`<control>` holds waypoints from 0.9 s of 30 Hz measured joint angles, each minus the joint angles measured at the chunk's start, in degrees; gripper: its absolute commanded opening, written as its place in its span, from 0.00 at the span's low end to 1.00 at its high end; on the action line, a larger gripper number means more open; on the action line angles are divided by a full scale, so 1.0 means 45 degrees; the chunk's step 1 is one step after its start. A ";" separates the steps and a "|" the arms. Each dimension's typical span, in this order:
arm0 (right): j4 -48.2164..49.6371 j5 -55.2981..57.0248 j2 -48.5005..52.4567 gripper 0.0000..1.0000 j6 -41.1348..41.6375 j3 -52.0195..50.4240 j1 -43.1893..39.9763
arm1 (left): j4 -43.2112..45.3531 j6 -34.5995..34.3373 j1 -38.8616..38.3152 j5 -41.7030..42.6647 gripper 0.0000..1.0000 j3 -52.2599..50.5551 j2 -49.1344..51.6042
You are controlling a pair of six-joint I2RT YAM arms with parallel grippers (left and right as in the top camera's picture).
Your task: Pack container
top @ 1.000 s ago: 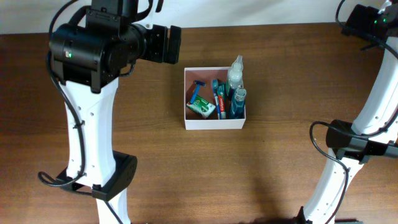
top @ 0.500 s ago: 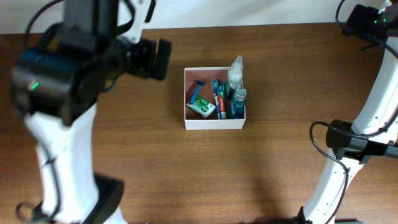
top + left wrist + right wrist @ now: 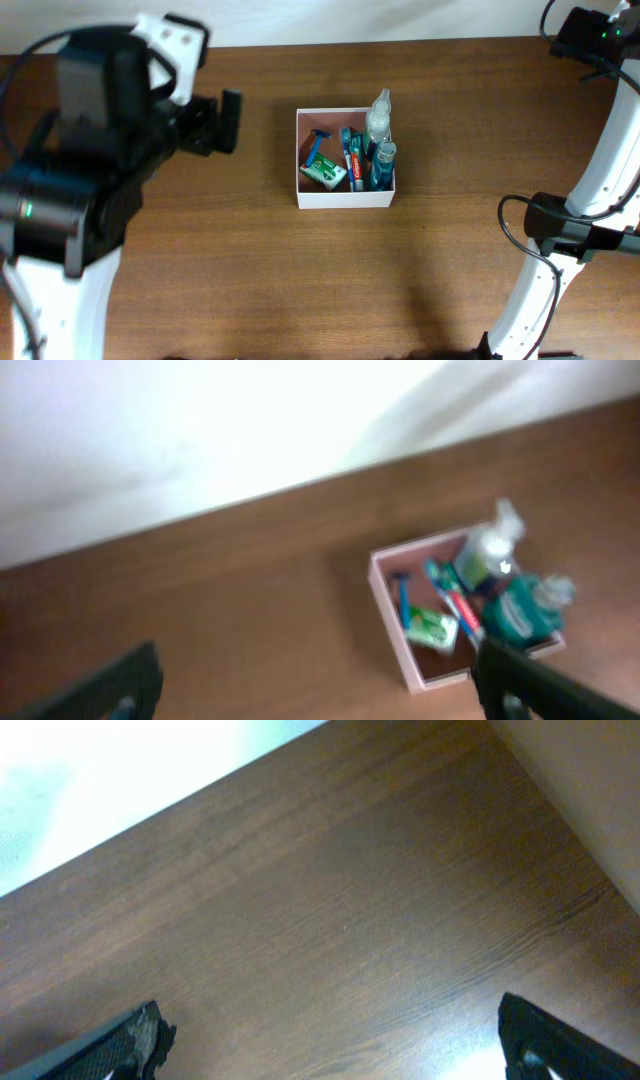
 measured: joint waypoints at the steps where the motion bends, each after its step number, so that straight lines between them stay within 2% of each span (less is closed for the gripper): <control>1: 0.0000 0.0000 0.0000 0.98 0.0005 0.0000 0.0000 | 0.0457 0.0005 0.0243 0.0102 0.99 -0.0903 -0.0636; 18: 0.0000 0.0000 0.0000 0.98 0.0005 0.0000 0.0000 | 0.7684 0.0005 0.2040 0.0690 0.99 -1.4668 -1.0146; 27: 0.0000 0.0000 0.0000 0.98 0.0000 0.0000 0.0000 | 0.9486 0.0005 0.2147 0.0729 0.99 -1.9132 -1.4513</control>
